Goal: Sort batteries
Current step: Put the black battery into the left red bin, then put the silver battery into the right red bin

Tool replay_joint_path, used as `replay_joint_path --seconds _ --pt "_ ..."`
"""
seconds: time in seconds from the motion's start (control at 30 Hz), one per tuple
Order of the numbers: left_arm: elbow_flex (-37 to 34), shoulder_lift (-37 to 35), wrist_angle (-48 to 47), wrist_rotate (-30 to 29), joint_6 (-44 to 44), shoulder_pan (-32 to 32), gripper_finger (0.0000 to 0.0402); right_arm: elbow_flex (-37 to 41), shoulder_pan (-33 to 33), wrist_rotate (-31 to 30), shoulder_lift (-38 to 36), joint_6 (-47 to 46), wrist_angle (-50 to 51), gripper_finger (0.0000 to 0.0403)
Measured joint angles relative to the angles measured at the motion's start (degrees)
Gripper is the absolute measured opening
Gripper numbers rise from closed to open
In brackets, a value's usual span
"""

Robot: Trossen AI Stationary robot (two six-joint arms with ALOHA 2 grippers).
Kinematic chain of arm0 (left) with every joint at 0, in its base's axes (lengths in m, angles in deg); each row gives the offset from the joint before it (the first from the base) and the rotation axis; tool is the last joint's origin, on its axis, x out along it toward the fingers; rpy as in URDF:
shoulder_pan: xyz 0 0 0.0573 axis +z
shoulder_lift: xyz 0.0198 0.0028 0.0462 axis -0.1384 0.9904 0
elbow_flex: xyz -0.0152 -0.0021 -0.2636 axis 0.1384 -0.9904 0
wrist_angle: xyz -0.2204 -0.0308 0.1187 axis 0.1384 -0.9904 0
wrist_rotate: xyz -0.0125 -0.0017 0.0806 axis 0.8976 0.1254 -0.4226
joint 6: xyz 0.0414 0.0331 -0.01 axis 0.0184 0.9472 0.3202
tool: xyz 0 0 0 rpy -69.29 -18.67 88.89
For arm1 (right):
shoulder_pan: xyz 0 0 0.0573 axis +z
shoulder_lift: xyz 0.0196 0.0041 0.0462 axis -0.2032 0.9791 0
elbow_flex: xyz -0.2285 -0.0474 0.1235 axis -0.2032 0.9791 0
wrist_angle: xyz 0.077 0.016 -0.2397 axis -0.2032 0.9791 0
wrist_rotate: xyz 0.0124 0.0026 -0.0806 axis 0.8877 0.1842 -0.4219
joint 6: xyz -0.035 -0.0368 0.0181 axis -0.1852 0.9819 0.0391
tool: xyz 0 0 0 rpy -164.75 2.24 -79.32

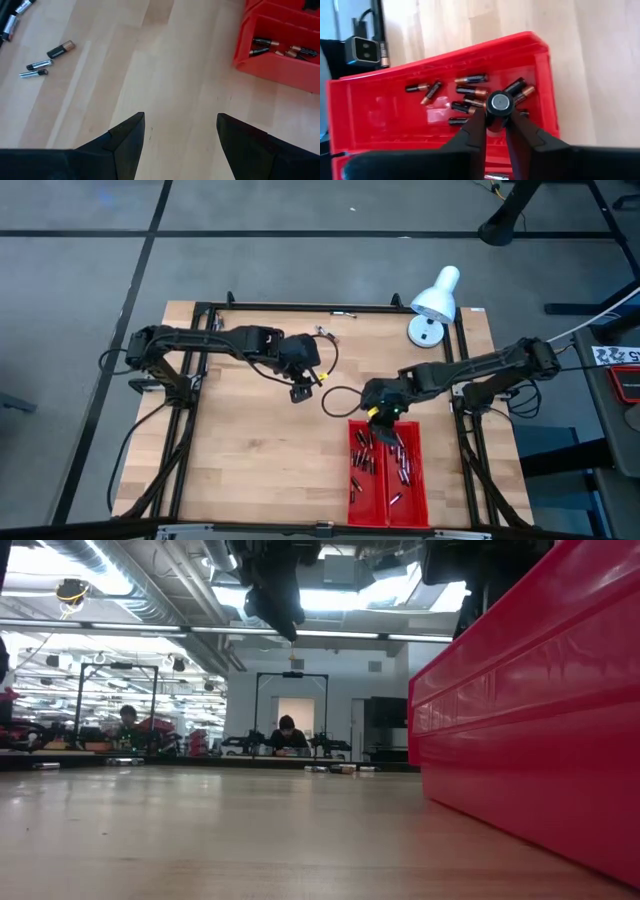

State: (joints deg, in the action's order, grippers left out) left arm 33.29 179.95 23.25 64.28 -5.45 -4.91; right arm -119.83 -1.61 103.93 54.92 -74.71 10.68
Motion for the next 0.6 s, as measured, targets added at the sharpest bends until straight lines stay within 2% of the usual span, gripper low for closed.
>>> replay_joint_path --seconds 0.17,0.3,0.5,0.6 --pt "0.0 0.0 -0.1 1.5 1.2 0.6 0.0237 0.0 0.1 -0.7 0.0 0.1 0.8 0.0080" --pt "0.0 0.0 -0.2 1.9 2.5 0.5 0.0237 0.0 0.1 1.3 0.0 0.1 1.4 0.0101" --pt "0.0 0.0 -0.2 2.1 3.7 0.5 0.0237 0.0 2.1 1.1 0.4 0.0 2.1 0.0104" --pt "0.0 0.0 -0.2 2.1 4.2 0.5 0.0237 -0.1 2.8 -1.2 0.4 -0.4 2.1 0.0105"
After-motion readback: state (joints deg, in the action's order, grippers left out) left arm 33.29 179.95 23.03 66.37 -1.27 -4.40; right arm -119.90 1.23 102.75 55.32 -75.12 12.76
